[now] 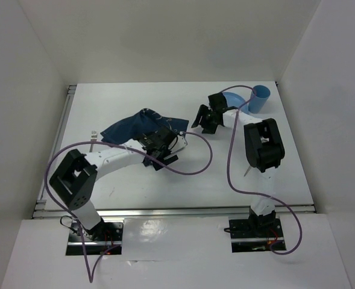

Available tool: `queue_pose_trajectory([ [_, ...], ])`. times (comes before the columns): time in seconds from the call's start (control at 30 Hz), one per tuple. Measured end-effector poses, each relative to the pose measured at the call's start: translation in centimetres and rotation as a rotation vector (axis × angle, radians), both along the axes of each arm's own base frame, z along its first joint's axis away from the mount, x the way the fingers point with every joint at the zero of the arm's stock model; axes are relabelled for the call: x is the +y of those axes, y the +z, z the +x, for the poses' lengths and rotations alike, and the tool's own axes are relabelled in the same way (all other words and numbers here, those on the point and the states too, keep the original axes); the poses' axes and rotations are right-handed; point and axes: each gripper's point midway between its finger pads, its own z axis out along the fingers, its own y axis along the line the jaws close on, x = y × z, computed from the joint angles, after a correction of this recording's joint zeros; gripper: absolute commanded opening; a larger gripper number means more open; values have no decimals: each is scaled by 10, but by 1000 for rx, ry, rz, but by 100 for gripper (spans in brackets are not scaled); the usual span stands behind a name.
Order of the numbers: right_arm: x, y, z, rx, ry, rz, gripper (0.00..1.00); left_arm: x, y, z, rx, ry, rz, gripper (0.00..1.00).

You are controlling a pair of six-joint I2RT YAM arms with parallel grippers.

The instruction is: Set the dinner table for one person

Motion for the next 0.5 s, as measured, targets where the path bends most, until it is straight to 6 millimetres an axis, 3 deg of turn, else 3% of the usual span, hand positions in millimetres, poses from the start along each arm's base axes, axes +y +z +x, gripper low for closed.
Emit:
queue_pose_trajectory([
  [0.13,-24,1,-7,22,-57,1,69,-2,-18,16,-55,65,69,99],
  [0.3,-21,0,-18,34,-44,2,69,5,-28,27,-100,125,120,96],
  [0.33,-20,0,-19,37,-41,4,69,6,-28,29,-111,133,121,87],
  [0.37,-18,0,-21,39,-32,12,69,6,-26,31,-124,140,121,59],
  [0.5,-3,5,-30,21,53,33,83,11,-23,38,-148,159,123,0],
])
